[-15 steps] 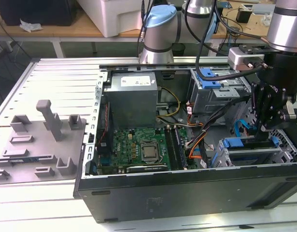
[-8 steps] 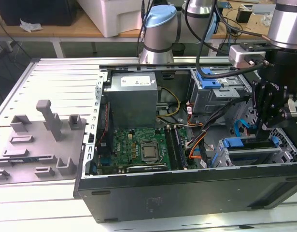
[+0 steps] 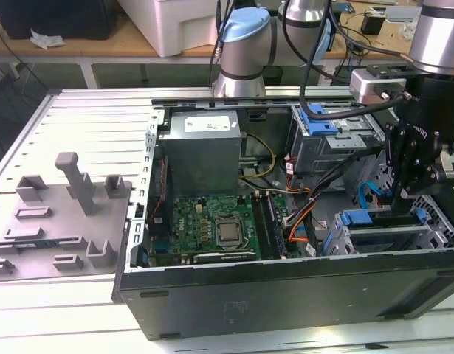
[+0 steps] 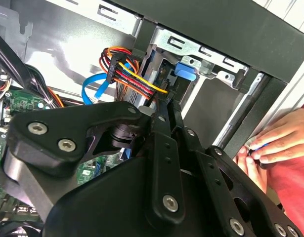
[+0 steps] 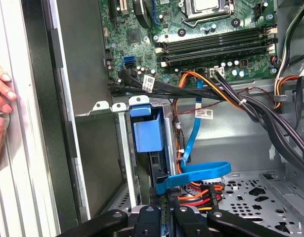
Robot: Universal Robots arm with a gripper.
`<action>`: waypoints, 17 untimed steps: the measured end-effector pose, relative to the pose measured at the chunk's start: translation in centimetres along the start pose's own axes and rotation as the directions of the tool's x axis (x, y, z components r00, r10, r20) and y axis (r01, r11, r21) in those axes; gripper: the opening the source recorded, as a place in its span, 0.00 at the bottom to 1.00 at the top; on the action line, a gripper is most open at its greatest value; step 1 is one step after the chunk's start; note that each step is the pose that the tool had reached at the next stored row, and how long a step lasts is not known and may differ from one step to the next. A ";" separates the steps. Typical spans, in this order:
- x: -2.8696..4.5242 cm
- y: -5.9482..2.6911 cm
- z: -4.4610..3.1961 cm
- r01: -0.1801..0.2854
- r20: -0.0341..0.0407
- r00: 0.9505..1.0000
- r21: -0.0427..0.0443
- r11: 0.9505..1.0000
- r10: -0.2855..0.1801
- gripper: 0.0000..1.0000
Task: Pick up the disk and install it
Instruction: 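Insert the first disk wire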
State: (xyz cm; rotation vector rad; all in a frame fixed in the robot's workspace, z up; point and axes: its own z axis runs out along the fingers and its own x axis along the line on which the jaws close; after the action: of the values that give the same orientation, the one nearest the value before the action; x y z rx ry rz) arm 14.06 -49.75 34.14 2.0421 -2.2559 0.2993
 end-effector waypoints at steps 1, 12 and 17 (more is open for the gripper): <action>0.00 0.00 0.00 0.000 -0.001 1.000 0.000 1.000 0.000 0.17; 0.00 0.01 0.01 0.003 -0.002 1.000 -0.003 1.000 -0.003 0.17; -0.01 -0.01 0.01 0.014 -0.001 1.000 -0.002 1.000 -0.014 0.17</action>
State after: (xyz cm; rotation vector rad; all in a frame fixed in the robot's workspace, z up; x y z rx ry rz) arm 14.07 -49.74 34.12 2.0558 -2.2396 0.2972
